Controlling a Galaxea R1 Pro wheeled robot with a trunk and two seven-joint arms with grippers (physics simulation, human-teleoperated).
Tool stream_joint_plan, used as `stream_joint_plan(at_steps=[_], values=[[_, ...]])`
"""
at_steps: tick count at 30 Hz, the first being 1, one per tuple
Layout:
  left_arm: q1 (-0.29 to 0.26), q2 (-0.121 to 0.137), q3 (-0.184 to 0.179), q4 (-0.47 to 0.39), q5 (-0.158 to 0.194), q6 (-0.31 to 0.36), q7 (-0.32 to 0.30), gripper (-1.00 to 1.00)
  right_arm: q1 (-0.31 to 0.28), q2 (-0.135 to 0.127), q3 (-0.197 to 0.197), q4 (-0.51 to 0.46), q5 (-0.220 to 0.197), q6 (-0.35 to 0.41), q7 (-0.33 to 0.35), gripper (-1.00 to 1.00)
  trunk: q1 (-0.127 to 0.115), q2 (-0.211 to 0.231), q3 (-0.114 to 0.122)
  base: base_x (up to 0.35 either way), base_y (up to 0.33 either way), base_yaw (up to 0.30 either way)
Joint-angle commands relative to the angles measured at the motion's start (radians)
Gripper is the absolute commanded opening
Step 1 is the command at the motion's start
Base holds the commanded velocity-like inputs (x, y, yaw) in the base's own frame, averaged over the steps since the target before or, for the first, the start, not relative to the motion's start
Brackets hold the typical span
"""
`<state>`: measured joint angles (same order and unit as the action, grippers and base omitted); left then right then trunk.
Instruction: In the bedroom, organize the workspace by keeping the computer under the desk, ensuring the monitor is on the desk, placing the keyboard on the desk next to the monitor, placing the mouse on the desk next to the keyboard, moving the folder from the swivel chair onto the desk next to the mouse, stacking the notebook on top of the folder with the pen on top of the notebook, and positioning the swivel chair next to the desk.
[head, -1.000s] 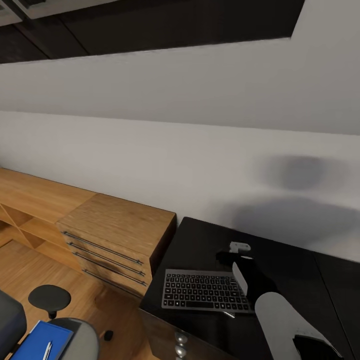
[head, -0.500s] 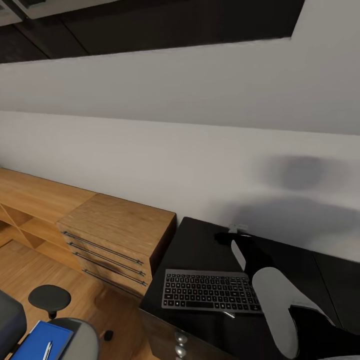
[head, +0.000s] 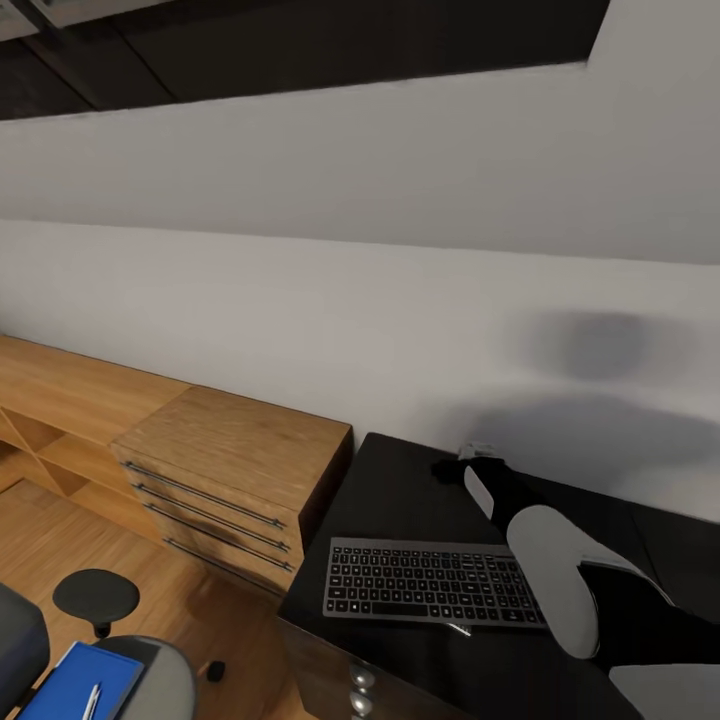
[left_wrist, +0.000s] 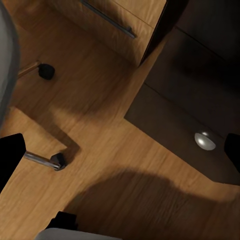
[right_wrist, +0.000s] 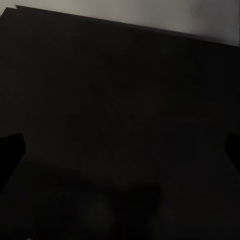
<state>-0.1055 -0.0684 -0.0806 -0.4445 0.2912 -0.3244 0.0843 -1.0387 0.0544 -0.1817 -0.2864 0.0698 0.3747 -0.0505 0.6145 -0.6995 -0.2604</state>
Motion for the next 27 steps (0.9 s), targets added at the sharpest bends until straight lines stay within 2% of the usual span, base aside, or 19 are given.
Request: stream_joint_plan(at_steps=[1,27], values=[[-0.001,0.001,-0.008,0.0,0.005,-0.004,0.009,1.0,-0.002,0.001,-0.007,0.002,0.007,0.006,-0.004,1.0,0.004,-0.008,-0.005,0.0,0.0,0.0],[-0.001,0.0,-0.007,0.0,0.005,-0.005,0.009,1.0,-0.009,-0.001,-0.013,0.086,0.005,0.009,-0.026,1.0,0.104,-0.19,-0.086,0.0,0.0,0.0]])
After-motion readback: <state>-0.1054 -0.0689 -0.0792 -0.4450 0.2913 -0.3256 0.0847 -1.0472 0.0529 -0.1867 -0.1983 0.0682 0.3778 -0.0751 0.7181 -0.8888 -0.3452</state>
